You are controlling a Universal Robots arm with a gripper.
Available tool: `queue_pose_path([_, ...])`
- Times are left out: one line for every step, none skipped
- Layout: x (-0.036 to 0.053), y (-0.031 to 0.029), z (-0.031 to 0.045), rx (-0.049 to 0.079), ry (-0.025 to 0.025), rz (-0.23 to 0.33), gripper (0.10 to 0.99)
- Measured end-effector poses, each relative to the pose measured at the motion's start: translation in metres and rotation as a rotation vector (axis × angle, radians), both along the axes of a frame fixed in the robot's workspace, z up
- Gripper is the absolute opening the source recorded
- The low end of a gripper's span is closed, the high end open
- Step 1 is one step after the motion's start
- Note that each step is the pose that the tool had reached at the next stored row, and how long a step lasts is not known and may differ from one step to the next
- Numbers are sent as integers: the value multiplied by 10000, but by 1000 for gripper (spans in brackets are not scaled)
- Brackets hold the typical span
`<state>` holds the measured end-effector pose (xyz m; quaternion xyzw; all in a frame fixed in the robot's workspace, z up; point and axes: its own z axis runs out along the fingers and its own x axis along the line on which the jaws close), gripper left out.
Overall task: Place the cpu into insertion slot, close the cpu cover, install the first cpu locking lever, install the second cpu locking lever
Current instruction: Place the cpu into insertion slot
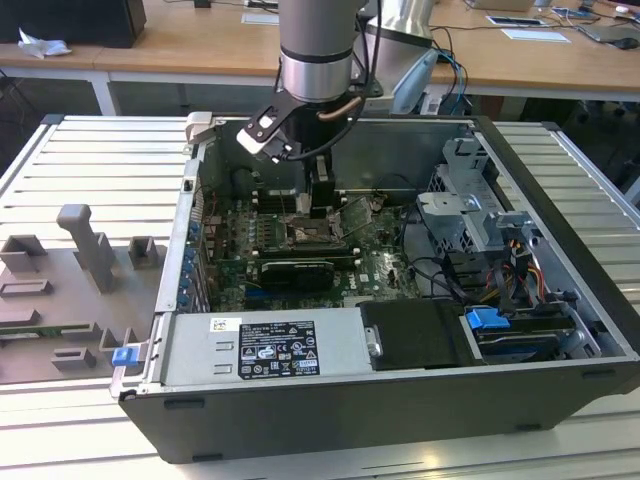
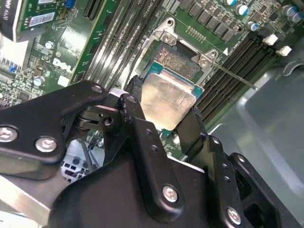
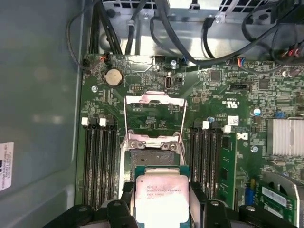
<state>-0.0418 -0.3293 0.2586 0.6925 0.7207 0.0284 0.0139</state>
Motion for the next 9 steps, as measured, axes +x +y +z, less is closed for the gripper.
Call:
queue_pose_path([-1, 0, -28, 1, 0, 0, 541])
queue_pose_path([-2, 0, -46, 0, 0, -1, 541])
queue_pose_path([-4, 0, -67, -2, 0, -2, 541])
queue_pose_path([-5, 0, -113, -11, 0, -1, 541])
queue_pose_path([-6, 0, -145, -12, 0, 0, 541])
queue_pose_path([-6, 0, -186, -14, 0, -1, 541])
queue_pose_path([-6, 2, -224, -17, 1, -2, 541])
queue_pose_path([-6, 6, -260, -19, 3, -2, 541])
queue_pose_path([-6, 15, -290, -19, 7, -4, 541])
